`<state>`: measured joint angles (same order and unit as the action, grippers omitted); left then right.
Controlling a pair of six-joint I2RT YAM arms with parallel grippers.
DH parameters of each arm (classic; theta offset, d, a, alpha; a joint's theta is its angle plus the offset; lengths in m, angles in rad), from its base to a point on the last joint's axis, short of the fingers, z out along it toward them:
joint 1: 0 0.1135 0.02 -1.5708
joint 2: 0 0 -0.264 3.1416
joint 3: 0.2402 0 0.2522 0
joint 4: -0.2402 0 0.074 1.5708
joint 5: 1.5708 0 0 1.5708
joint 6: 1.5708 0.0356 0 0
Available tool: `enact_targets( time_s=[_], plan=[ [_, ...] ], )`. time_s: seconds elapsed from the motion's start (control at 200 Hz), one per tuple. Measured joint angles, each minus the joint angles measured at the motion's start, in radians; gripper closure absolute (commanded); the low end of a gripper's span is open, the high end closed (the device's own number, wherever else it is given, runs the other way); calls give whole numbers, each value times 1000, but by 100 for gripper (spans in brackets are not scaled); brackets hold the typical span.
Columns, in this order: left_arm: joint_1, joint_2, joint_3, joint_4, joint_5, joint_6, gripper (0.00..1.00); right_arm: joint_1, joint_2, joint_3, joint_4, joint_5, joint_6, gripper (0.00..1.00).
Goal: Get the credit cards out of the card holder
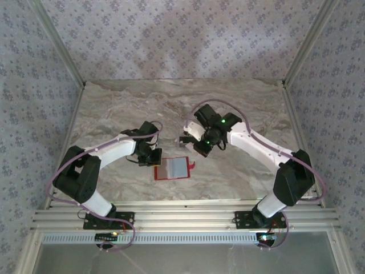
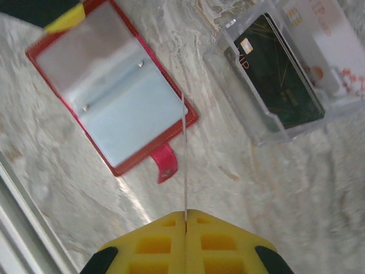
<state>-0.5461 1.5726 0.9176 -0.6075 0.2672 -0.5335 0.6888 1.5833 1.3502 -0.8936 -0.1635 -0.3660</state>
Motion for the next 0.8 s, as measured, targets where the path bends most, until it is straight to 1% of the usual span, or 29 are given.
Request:
enact_targets(
  time_s=[0.175, 0.345, 0.535, 0.8],
  plan=[
    [0, -42, -5, 7, 1, -2, 94, 1, 130, 146, -108, 76, -261, 100],
    [0, -105, -60, 29, -3, -16, 90, -6, 257, 300, -184, 143, -433, 100],
    [0, -193, -141, 44, -22, -55, 88, -27, 369, 481, -249, 185, -537, 100],
    [0, -279, -186, 51, -48, -97, 88, -46, 510, 706, -322, 186, -577, 100]
  ],
)
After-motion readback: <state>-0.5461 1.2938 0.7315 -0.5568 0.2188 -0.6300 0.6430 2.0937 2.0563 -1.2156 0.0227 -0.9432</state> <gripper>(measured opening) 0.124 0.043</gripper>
